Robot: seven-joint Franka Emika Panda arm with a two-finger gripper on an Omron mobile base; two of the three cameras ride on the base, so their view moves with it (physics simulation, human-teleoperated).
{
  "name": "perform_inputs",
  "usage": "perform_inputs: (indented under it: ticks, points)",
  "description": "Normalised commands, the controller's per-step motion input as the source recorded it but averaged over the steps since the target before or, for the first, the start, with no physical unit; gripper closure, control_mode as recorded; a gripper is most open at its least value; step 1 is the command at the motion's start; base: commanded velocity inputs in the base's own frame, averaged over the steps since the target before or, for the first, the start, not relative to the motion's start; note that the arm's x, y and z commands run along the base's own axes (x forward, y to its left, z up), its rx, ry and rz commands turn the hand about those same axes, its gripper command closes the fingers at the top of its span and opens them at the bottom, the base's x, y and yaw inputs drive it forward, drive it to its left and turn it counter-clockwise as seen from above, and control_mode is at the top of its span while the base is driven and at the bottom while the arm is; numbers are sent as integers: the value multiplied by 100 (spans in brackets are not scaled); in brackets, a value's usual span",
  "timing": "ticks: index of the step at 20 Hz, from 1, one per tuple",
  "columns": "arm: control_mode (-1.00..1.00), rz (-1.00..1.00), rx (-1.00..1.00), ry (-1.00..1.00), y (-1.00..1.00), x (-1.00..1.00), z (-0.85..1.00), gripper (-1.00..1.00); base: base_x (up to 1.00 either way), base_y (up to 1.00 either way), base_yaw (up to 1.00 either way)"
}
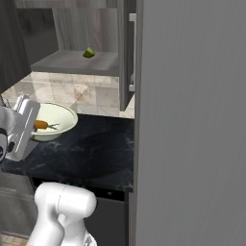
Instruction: Pick the carrot from the cabinet and place it in the bowl. Then pick the bowl and place it in the sink. Then turn on the sink facuet.
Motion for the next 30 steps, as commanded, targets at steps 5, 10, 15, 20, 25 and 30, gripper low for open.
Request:
perform_inputs:
  ticks: [5, 10, 15, 20, 25, 30]
  points:
    - [-100, 0, 0, 0, 0, -1, 0, 100, 0, 0, 0]
    - [-100, 0, 0, 3, 0, 0, 0, 100, 0, 0, 0]
    - [100, 0, 0, 2, 0, -9, -1, 100, -23, 1, 0]
    - [100, 0, 0, 0, 0, 0, 0, 100, -83, 20, 0]
    - [100, 0, 0, 0, 0, 0, 0, 100, -57, 60, 0]
    - [100, 0, 0, 0, 0, 0, 0, 100, -2, 98, 0]
